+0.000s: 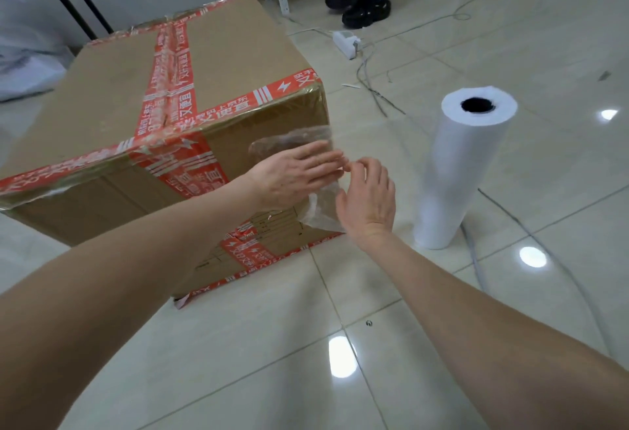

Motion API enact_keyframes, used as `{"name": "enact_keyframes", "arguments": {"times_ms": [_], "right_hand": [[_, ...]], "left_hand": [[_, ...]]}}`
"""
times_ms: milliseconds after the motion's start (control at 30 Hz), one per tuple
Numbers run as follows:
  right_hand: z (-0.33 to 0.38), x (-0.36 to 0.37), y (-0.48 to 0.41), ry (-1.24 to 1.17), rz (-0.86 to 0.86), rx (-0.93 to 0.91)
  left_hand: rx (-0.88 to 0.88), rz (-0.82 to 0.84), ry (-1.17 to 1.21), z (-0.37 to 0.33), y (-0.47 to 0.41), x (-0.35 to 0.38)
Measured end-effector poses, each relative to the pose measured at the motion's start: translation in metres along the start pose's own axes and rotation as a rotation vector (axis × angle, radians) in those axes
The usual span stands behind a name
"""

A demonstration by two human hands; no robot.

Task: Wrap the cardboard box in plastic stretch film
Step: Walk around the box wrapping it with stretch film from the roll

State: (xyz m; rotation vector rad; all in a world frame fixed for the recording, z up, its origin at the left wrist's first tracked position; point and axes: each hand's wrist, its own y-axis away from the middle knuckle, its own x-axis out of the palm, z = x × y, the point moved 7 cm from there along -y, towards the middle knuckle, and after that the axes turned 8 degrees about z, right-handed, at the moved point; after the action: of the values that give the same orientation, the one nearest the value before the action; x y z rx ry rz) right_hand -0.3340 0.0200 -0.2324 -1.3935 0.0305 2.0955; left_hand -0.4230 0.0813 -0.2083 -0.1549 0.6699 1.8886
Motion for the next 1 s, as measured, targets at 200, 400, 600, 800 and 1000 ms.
{"name": "enact_keyframes", "arguments": {"times_ms": [200, 400, 600, 800, 1000], "right_hand": [[-0.020, 0.003, -0.002, -0.002, 0.093, 0.014], [0.007, -0.023, -0.040, 0.031, 0.071, -0.116], [0.010, -0.020, -0.030, -0.043, 0.011, -0.090], [-0.016, 0.031, 0.010, -0.036, 0.177, 0.035], [-0.044, 0.068, 0.027, 0.044, 0.405, 0.094]], "left_hand": [[0.057, -0.001, 0.142, -0.013, 0.009, 0.029], [0.286, -0.170, 0.297, -0.023, 0.019, 0.019], [0.386, 0.015, 0.448, -0.060, 0.022, 0.037], [0.202, -0.016, 0.276, -0.065, -0.021, 0.025], [0.127, 0.244, -0.220, -0.075, -0.022, 0.067]]}}
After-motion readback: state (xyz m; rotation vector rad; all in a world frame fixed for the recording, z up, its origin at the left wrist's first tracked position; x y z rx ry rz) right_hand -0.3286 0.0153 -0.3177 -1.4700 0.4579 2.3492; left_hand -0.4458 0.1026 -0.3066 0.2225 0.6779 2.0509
